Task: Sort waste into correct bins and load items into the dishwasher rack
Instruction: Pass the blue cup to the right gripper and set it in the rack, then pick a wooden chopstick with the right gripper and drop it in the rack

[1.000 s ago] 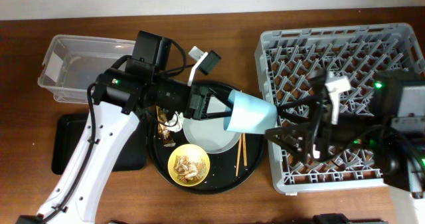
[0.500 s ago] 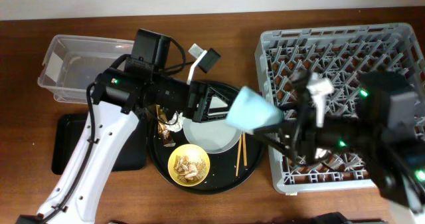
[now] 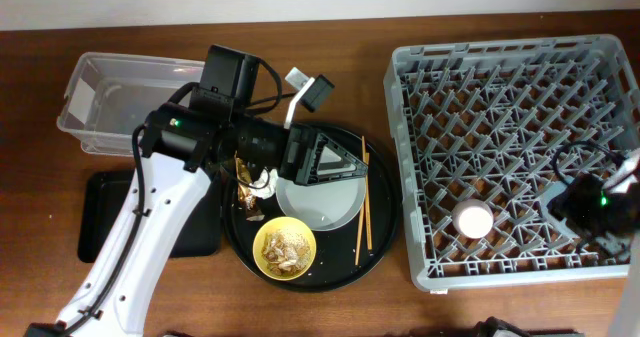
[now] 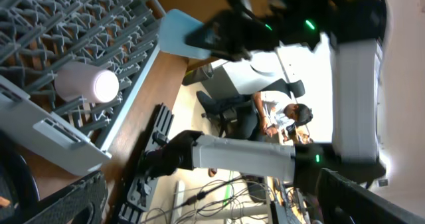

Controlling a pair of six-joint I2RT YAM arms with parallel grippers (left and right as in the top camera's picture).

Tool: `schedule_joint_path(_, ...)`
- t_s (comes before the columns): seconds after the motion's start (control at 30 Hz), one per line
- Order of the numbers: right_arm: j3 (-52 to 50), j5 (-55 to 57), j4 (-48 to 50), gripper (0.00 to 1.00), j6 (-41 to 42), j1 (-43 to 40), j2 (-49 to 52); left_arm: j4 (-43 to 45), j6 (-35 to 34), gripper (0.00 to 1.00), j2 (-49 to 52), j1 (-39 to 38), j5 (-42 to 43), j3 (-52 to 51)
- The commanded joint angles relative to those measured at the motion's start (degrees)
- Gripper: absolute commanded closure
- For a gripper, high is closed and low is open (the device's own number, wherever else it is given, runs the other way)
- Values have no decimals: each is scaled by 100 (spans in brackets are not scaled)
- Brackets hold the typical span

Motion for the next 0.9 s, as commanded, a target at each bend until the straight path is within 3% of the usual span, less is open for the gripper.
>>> schedule_joint_path(0.0,46,186,-7,50,48,-33,984,-127,59,1,2,-7,-103,46)
schedule_joint_path(0.1,46,52,142,46,28,-26,1659,-129,57,1,2,-7,-315,46)
schedule_joint_path(0.13,46,48,170,34,26,-26,1847,-127,57,1,2,-7,-315,46)
schedule_joint_path(0.2,46,42,184,24,28,-26,2037,-127,59,1,2,-7,-341,46)
schedule_joint_path(0.33,223,-538,164,18,-417,-24,1766,-129,57,5,-133,-7,-1088,48)
schedule_joint_path(0.4,348,-1469,142,22,-1019,179,1279,-138,50,11,-326,22,-1650,70)
schedule_joint_path(0.47,350,-1888,181,25,-1224,809,664,-439,-201,11,-645,236,-2750,247)
schedule_joint_path(0.57,345,-1777,516,32,-1014,2463,13,-1123,-402,11,-1128,730,-4325,647)
schedule_joint_path(0.63,317,-1172,826,36,-323,3880,-13,-1698,-857,11,-1521,1239,-5613,872)
schedule_joint_path(0.77,122,-109,1537,41,629,5543,791,-2194,-918,1,-2024,1919,-6126,883)
schedule_joint_path(0.87,122,728,2197,54,1401,5751,2055,-2498,-890,1,-2092,2037,-6148,881)
